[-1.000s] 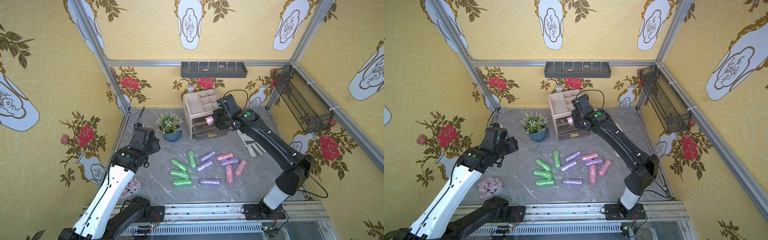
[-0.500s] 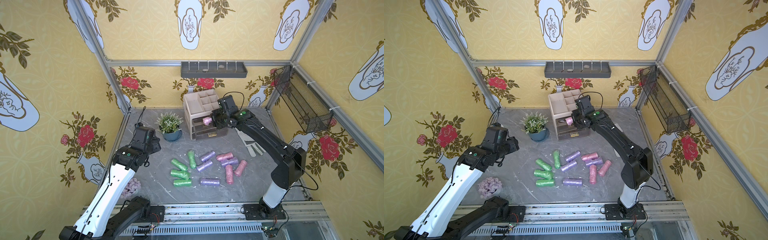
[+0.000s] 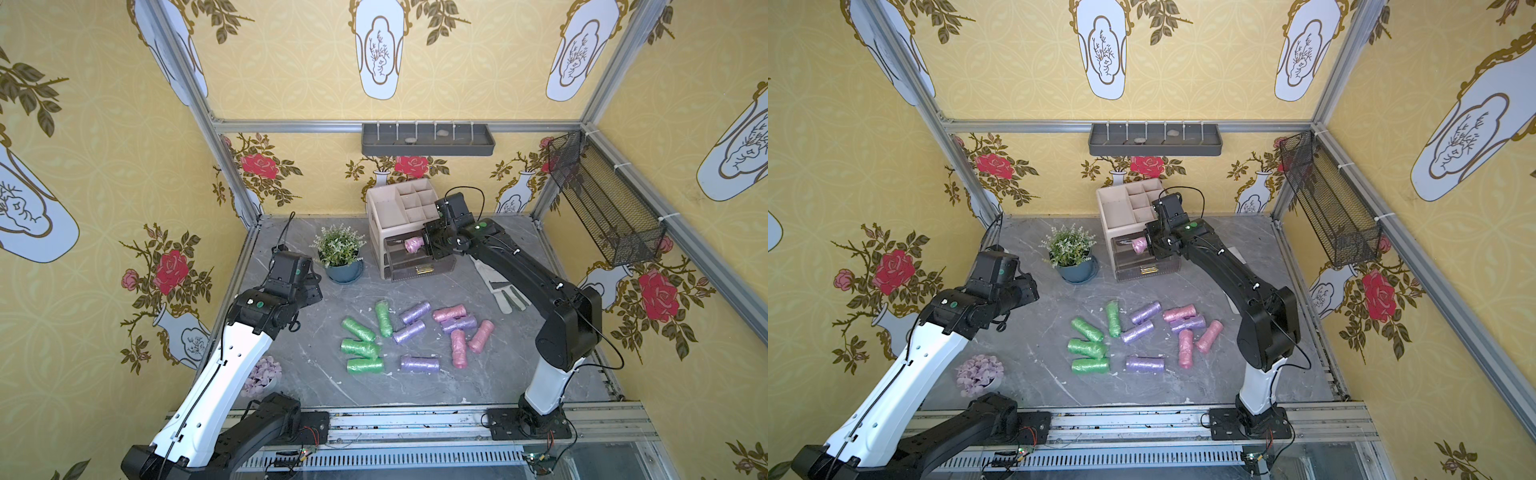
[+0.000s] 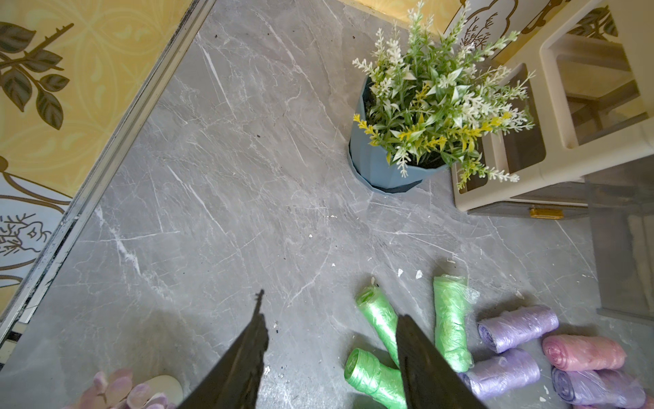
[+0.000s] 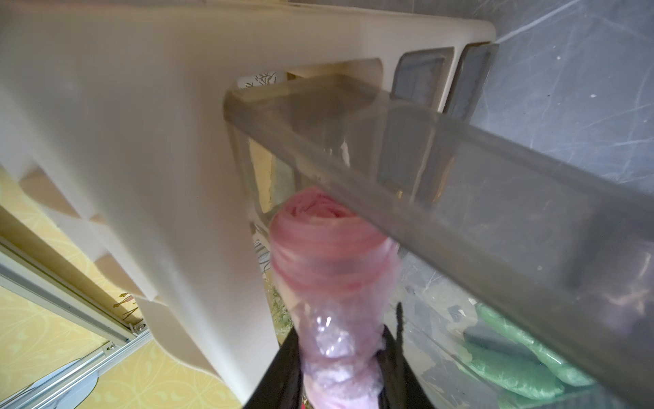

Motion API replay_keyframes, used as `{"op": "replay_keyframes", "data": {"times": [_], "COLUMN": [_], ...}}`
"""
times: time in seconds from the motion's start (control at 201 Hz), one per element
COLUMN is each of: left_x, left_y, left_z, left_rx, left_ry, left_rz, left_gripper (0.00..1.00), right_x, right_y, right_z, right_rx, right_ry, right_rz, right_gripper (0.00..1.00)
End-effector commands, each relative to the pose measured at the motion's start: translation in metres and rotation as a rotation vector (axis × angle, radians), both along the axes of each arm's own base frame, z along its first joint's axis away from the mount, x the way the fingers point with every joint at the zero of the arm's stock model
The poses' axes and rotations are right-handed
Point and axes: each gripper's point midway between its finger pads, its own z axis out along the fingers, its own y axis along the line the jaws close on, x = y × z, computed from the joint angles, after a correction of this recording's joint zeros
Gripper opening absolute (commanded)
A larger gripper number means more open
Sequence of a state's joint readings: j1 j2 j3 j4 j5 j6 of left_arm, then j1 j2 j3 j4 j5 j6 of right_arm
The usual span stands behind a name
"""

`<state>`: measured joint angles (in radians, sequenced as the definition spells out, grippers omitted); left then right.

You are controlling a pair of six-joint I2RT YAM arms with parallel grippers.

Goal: Sort the rolls of trash bags by color and place them into the drawer
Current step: Place the roll of trash bags in the drawer.

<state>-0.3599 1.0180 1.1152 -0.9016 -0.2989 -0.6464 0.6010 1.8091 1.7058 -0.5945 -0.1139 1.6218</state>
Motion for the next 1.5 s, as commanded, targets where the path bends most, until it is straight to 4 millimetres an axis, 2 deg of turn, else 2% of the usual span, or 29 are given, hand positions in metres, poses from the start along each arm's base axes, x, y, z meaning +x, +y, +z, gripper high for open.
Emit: {"op": "replay_keyframes", "data": {"times": [0.0,0.433,0.622,0.886,1.085,1.28,1.369,1.499], "left_x": [0.002,0.004,0.004,0.003,0.000,-0.002,-0.003,-0.007], "left_y": [0.002,0.002,0.002,0.002,0.003,0.002,0.002,0.003], "left_z": [0.002,-0.002,-0.003,-0.003,-0.002,-0.001,-0.001,0.001], "left_rx": [0.015,0.022,0.022,0.021,0.020,0.005,-0.001,-0.005], "left_ry": [-0.008,0.003,0.004,0.002,0.002,0.001,0.004,0.011], "left_rz": [0.001,0.001,0.001,0.001,0.004,0.004,0.006,0.010], "left_gripper": [0.60,0.60,0.60,0.60,0.60,0.59,0.59,0.58], "right_x": [0.011,0.024,0.025,0.024,0.013,-0.004,-0.010,-0.022], "right_y": [0.007,0.006,0.006,0.007,0.009,0.006,-0.001,-0.021], "right_z": [0.012,0.008,0.006,0.011,0.022,0.045,0.056,0.072], "right_rx": [0.032,0.012,0.006,0.001,-0.008,-0.027,-0.014,-0.041], "right_ry": [-0.055,-0.059,-0.054,-0.064,-0.084,-0.154,-0.190,-0.233], "right_rz": [0.012,0.005,0.007,0.010,0.027,0.085,0.126,0.157], "right_gripper": [0.35,0.35,0.42,0.43,0.43,0.43,0.43,0.44]}}
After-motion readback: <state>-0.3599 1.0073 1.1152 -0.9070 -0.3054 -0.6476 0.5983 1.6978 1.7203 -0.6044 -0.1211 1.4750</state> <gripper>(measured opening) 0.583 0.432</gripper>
